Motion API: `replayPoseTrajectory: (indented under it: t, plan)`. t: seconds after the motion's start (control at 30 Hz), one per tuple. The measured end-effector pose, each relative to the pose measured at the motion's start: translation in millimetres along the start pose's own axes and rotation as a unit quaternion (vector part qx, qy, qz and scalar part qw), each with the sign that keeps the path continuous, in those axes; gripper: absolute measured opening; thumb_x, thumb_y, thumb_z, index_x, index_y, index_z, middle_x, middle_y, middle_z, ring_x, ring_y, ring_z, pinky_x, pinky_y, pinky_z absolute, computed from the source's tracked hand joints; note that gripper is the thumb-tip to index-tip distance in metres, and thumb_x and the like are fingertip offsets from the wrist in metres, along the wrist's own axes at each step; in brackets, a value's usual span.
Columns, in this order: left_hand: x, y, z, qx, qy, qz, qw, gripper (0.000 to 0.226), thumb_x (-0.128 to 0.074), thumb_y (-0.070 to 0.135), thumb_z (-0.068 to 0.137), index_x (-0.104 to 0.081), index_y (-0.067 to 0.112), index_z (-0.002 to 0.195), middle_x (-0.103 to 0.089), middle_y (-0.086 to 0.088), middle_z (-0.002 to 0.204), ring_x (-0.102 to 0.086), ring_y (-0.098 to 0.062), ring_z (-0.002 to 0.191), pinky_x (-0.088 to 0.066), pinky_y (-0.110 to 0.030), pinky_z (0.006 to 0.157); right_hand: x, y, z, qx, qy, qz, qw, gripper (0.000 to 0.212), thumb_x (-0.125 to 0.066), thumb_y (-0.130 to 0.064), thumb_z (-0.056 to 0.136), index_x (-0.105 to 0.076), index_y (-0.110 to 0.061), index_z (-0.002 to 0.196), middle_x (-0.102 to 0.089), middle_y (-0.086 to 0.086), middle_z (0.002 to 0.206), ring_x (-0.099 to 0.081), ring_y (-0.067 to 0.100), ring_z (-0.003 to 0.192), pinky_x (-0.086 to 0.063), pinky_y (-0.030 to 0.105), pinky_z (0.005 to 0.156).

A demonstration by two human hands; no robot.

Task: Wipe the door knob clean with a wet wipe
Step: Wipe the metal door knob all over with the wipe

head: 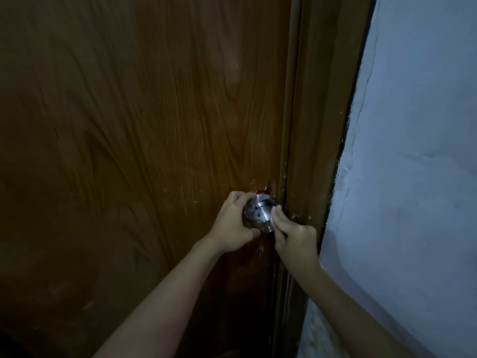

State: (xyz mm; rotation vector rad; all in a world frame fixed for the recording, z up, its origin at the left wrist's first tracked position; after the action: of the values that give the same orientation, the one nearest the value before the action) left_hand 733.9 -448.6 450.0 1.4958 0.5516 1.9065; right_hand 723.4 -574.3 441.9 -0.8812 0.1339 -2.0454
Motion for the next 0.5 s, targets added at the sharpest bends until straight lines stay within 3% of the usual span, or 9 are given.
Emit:
replayPoseTrajectory:
  t: [0.07,0.17,0.2,0.3,0.43,0.5]
  plan:
    - [0.1,0.9,-0.1,-0.001,-0.005,-0.002,1.000,0.078,-0.074,0.010,0.070,-0.034,0.015,0.137,-0.035,-0.001,0.129,-0.038,-0.016,0.122,-0.042,-0.035,0.103,-8.4,-10.5,1.8,0.047,-0.022,-0.033,0.998,0.040,-0.067,0.016,0.065,-0.063,0.009,0.104,-0.067,0.026,0.107,-0.065,0.033,0.098,-0.041,0.024,0.092]
    - [-0.5,1.6,-1.2,-0.002,-0.013,-0.005,1.000,0.077,-0.073,0.009,0.071,-0.034,0.015,0.137,-0.035,-0.002,0.131,-0.037,-0.017,0.123,-0.042,-0.036,0.103,-15.2,-9.3,-1.6,0.067,-0.038,-0.035,0.996,0.040,-0.061,0.014,0.068,-0.062,0.007,0.107,-0.065,0.024,0.112,-0.060,0.031,0.107,-0.027,0.012,0.103]
    - [-0.6,1.4,-1.1,0.000,-0.014,-0.008,1.000,0.077,-0.073,0.009,0.071,-0.034,0.015,0.137,-0.035,-0.001,0.131,-0.037,-0.017,0.124,-0.042,-0.037,0.103,-12.0,-6.5,-0.3,0.049,-0.033,-0.016,0.998,0.040,-0.063,0.015,0.070,-0.062,0.006,0.108,-0.065,0.022,0.113,-0.060,0.028,0.108,-0.029,0.012,0.102]
    - [-0.2,0.4,0.7,0.004,-0.008,-0.010,1.000,0.077,-0.073,0.008,0.070,-0.035,0.016,0.137,-0.035,-0.001,0.130,-0.037,-0.016,0.124,-0.042,-0.037,0.104,-1.3,-1.7,11.6,-0.013,-0.034,0.029,0.999,0.038,-0.063,0.009,0.076,-0.059,0.003,0.114,-0.062,0.018,0.120,-0.060,0.024,0.111,-0.037,0.022,0.099]
    - [0.4,0.1,2.4,0.006,-0.004,-0.008,1.000,0.076,-0.074,0.008,0.070,-0.036,0.016,0.135,-0.037,-0.002,0.129,-0.038,-0.017,0.123,-0.042,-0.037,0.103,-17.1,-13.5,14.4,0.071,-0.154,-0.010,0.985,0.045,-0.054,0.014,0.077,-0.052,0.006,0.121,-0.055,0.022,0.129,-0.046,0.030,0.126,-0.028,0.044,0.109]
    - [-0.2,-0.6,1.8,0.007,-0.004,-0.005,1.000,0.077,-0.074,0.009,0.069,-0.036,0.016,0.135,-0.037,-0.001,0.129,-0.039,-0.016,0.122,-0.043,-0.036,0.101,-19.2,-8.6,13.7,0.063,-0.166,0.015,0.984,0.046,-0.051,0.012,0.080,-0.049,0.002,0.125,-0.051,0.017,0.135,-0.038,0.018,0.130,-0.027,0.031,0.112]
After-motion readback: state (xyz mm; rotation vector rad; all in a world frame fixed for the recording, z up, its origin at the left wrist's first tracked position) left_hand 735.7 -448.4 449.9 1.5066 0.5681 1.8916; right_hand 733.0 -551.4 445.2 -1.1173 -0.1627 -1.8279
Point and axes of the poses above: each hand's wrist, its own z-axis towards the middle knuckle, its own x-axis out of the back of the hand, y = z × x, the point moved 8 cm from there along z, towards the middle knuckle
